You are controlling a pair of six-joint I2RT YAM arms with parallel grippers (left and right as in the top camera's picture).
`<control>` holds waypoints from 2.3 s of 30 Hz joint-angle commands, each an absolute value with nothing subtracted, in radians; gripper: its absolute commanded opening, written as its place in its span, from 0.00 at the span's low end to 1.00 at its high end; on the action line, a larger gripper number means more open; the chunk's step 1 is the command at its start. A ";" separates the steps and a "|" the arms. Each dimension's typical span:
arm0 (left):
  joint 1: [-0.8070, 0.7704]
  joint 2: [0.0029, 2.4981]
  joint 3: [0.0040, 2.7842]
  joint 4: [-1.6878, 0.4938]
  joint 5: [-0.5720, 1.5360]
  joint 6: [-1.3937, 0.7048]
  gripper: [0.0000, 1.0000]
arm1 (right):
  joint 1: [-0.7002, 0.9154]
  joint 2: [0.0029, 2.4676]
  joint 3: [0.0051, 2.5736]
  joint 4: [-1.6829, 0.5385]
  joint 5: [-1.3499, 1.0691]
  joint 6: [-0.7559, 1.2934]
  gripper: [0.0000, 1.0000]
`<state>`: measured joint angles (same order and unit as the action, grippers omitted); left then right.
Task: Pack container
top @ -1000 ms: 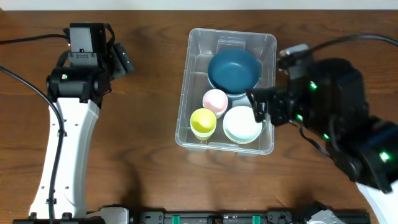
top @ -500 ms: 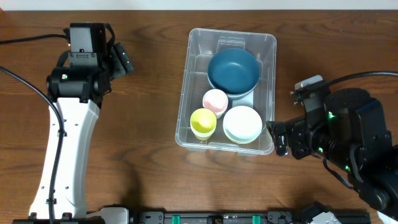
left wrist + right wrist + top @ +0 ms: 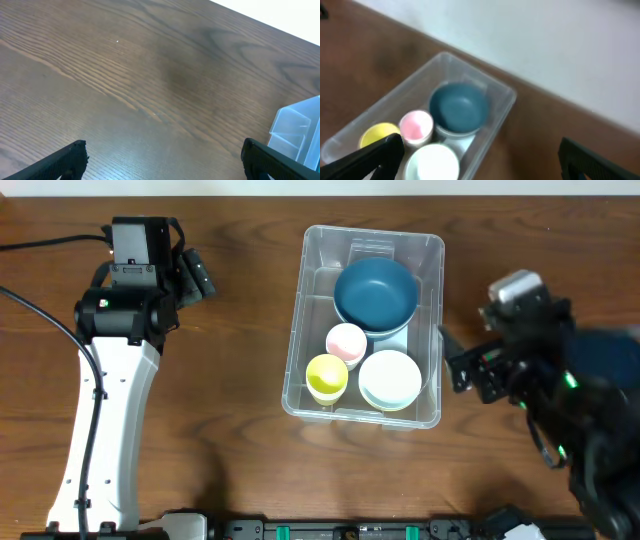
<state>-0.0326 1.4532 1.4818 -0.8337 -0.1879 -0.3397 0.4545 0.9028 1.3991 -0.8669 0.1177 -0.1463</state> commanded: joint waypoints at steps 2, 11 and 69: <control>-0.028 1.457 1.493 -0.837 -0.196 -0.337 0.98 | 0.402 0.683 1.225 -0.750 0.037 -0.270 0.99; -0.028 1.457 1.493 -0.837 -0.196 -0.337 0.98 | 0.241 0.255 0.761 -0.502 -0.045 -0.266 0.99; -0.028 1.457 1.493 -0.837 -0.196 -0.337 0.98 | 0.022 0.006 0.006 -0.064 -0.116 -0.296 0.99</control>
<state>-0.0326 1.4532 1.4818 -0.8341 -0.1875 -0.3397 0.0360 0.0120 0.0078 -0.0582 -0.1303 -0.2817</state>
